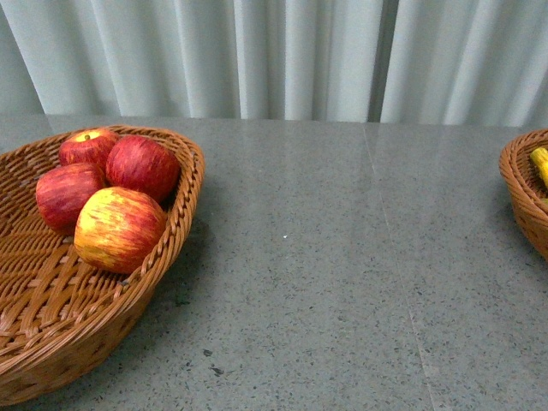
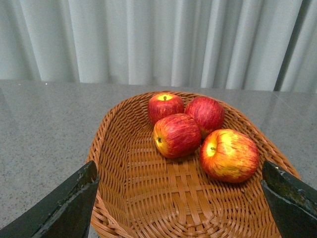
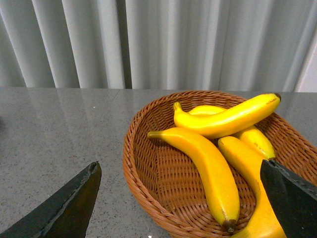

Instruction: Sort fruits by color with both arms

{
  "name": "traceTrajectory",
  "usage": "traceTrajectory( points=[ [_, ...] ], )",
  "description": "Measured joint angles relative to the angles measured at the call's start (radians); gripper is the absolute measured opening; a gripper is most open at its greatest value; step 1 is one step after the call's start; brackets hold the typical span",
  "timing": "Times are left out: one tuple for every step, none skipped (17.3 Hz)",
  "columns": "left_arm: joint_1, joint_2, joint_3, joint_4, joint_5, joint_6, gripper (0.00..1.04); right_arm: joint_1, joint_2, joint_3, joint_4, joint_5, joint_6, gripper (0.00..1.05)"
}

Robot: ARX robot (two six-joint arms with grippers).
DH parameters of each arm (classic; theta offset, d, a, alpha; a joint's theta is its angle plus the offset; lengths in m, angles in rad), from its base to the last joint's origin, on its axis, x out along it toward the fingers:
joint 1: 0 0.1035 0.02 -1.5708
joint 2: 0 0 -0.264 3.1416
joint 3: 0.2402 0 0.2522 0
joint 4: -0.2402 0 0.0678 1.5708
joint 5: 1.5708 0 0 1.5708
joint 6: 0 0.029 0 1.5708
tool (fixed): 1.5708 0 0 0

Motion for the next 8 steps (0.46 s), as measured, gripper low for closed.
traceTrajectory(
  points=[
    [0.000, 0.000, 0.000, 0.000, 0.000, 0.000, 0.98, 0.000, 0.000, 0.000, 0.000, 0.000, 0.000, 0.98],
    [0.000, 0.000, 0.000, 0.000, 0.000, 0.000, 0.98, 0.000, 0.000, 0.000, 0.000, 0.000, 0.000, 0.98],
    [0.000, 0.000, 0.000, 0.000, 0.000, 0.000, 0.98, 0.000, 0.000, 0.000, 0.000, 0.000, 0.000, 0.98],
    [0.000, 0.000, 0.000, 0.000, 0.000, 0.000, 0.98, 0.000, 0.000, 0.000, 0.000, 0.000, 0.000, 0.98],
    [0.000, 0.000, 0.000, 0.000, 0.000, 0.000, 0.98, 0.000, 0.000, 0.000, 0.000, 0.000, 0.000, 0.98],
    [0.000, 0.000, 0.000, 0.000, 0.000, 0.000, 0.98, 0.000, 0.000, 0.000, 0.000, 0.000, 0.000, 0.98],
    [0.000, 0.000, 0.000, 0.000, 0.000, 0.000, 0.98, 0.000, 0.000, 0.000, 0.000, 0.000, 0.000, 0.98],
    [0.000, 0.000, 0.000, 0.000, 0.000, 0.000, 0.98, 0.000, 0.000, 0.000, 0.000, 0.000, 0.000, 0.98]
  ],
)
